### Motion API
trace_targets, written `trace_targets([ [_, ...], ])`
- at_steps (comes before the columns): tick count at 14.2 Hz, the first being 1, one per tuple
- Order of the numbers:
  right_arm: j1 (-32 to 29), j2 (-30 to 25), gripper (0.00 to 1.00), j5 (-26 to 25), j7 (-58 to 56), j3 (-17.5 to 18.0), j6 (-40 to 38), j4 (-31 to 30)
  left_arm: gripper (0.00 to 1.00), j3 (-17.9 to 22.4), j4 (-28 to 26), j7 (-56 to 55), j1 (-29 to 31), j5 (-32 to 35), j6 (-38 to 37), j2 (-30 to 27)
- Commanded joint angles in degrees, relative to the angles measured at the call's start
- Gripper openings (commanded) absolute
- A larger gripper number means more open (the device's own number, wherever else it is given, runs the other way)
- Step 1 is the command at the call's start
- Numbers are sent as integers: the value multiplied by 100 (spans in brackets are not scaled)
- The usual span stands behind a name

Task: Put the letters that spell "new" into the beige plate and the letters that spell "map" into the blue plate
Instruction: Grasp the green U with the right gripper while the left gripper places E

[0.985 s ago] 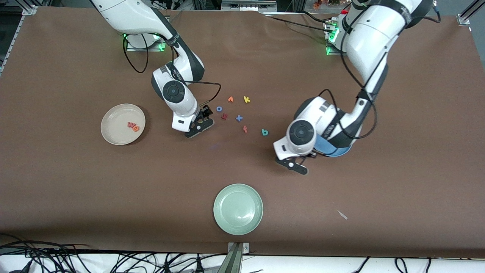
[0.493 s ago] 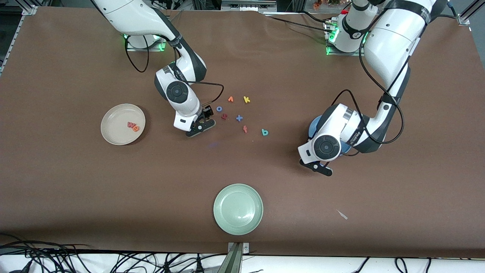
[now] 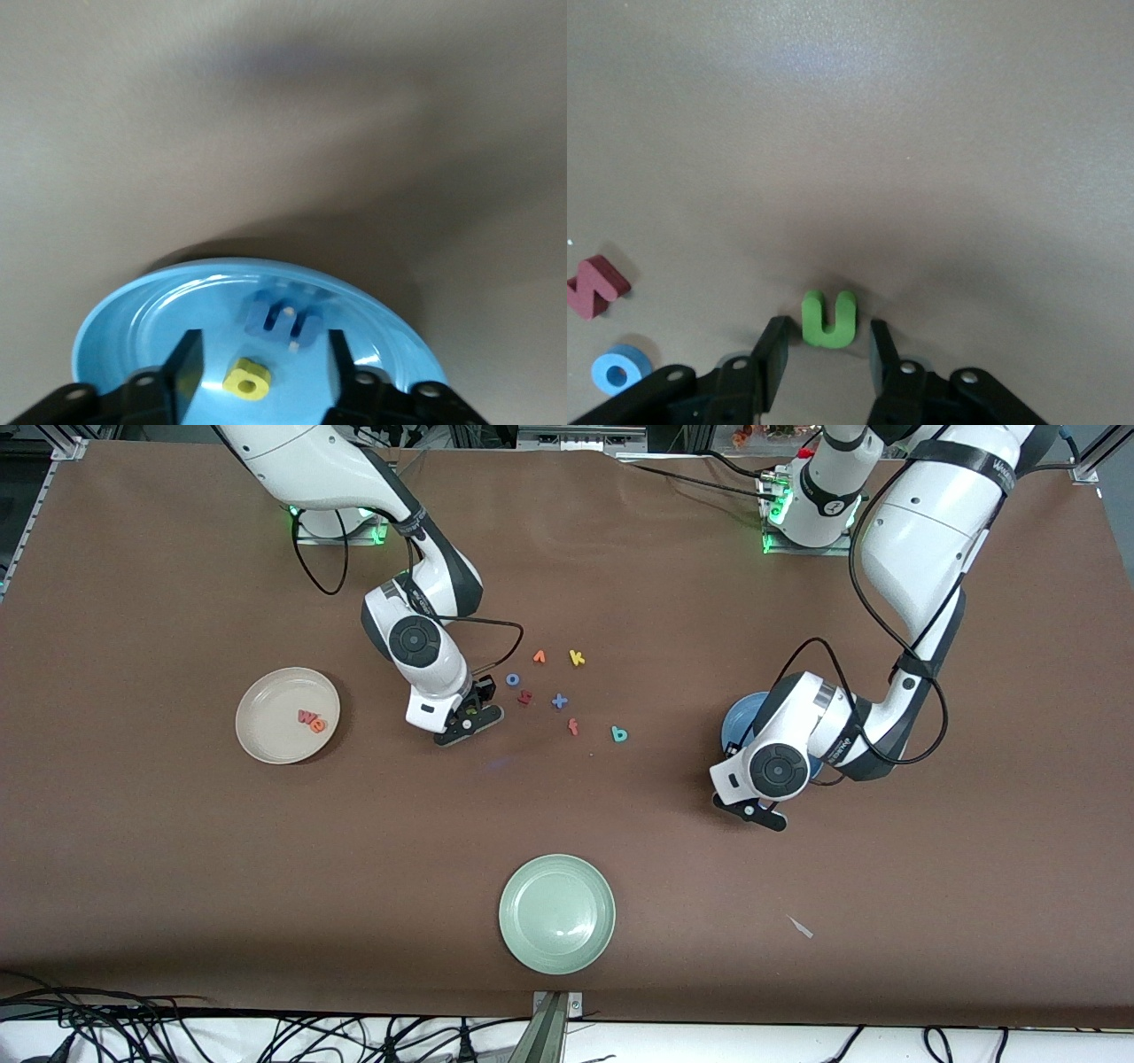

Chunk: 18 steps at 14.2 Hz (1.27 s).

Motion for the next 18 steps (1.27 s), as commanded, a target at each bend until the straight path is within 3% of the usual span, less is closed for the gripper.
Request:
trace_targets([
  [1,58,185,35,-83,107,-7,155,78,100,-250,-99,-441,-54,7,-18,-446],
  [4,58,211,26,-153,107,-7,190,78,100,-751,67,-1827,-132,-2,8,-403],
  [8,41,133,4,-162,-7,-24,51,192,100,-797,112,-3298,-703,-11,366,-131],
  [10,23,-7,2,-162,-42,-68,-361,341,100,-806,77,-3773,-800,-11,876,-34],
  [13,15,-393,2,-162,-436,-436,-1178,465,100,-806,86,-4308,-994,-98,1201,168],
  [18,15,-895,2,-162,-876,-1192,-1401,-61,100,-797,42,-4802,-1126,-248,1800,344],
])
